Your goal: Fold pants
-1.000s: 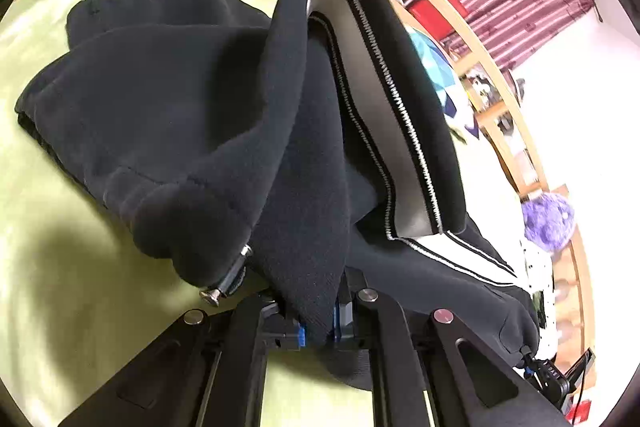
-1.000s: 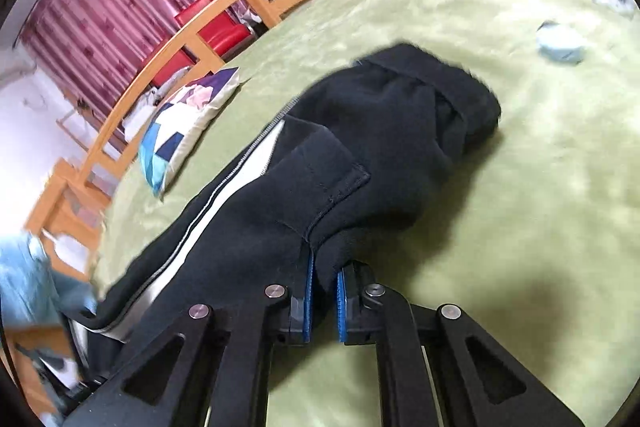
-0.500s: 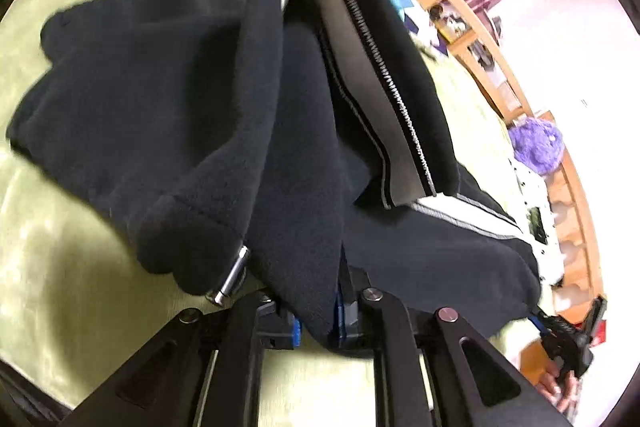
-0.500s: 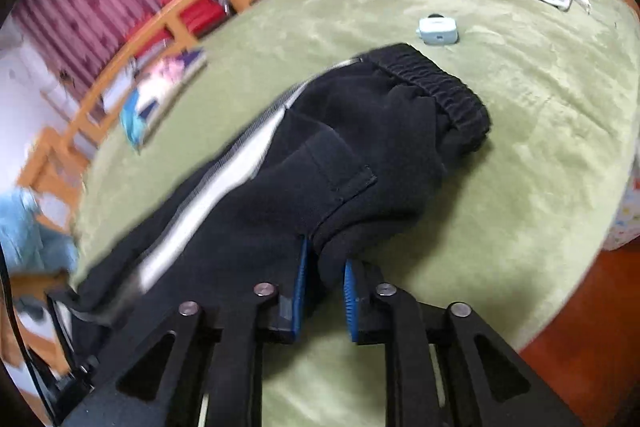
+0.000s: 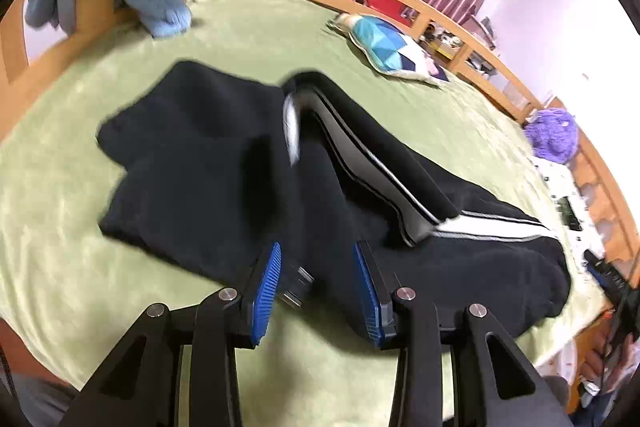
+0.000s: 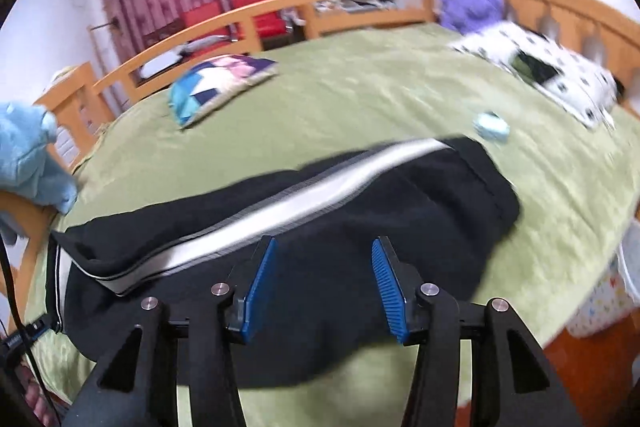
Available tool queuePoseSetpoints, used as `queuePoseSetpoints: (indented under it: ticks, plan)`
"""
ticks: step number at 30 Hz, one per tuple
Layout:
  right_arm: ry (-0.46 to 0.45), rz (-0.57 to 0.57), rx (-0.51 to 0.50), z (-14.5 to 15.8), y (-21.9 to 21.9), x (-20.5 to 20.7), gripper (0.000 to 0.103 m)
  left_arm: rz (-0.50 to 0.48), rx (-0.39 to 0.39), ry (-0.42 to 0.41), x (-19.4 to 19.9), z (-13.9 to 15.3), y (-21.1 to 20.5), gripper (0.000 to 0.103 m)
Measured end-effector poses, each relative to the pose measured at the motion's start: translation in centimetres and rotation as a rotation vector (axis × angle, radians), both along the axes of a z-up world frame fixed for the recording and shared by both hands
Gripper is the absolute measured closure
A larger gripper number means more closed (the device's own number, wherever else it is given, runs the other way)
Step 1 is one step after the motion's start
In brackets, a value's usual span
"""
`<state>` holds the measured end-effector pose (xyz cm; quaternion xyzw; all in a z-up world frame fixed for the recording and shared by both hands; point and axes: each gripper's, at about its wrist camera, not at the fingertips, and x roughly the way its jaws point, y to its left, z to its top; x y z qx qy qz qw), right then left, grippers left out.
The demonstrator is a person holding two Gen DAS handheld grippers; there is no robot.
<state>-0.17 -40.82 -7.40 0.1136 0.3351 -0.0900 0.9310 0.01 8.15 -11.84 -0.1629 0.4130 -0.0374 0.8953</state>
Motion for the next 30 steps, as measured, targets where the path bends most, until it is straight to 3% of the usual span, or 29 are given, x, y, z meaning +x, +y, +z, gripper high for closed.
queuePoseSetpoints:
  ticks: [6,11,16,20,22,23,28,30]
  plan:
    - [-0.062,0.089,-0.007,1.5,3.9,3.3,0.054,0.025,0.067,0.002,3.7,0.7,-1.0,0.068]
    - [-0.075,0.157,0.1,-0.2,5.2,4.9,0.054,0.004,0.045,0.049,5.4,-1.0,-0.5,0.065]
    - [0.018,0.163,0.199,-3.3,5.0,6.3,0.054,-0.051,0.056,0.051,7.9,-1.2,-1.3,0.06]
    - [0.021,0.133,0.171,-3.7,4.9,6.4,0.054,-0.063,0.108,0.087,11.6,-1.4,-2.1,0.059]
    - [0.036,0.12,0.18,-4.1,4.6,6.7,0.054,-0.068,0.174,0.097,13.1,-1.3,-2.4,0.072]
    - [0.042,0.118,0.189,-4.4,4.5,6.8,0.054,-0.077,0.215,0.092,13.9,-1.1,-2.4,0.096]
    - [0.055,0.103,0.193,-4.8,4.0,7.3,0.054,0.038,0.217,-0.044,16.3,2.1,1.6,0.097]
    - [0.053,0.102,0.176,-4.9,4.1,7.5,0.054,0.075,0.183,-0.069,17.1,3.1,3.5,0.097]
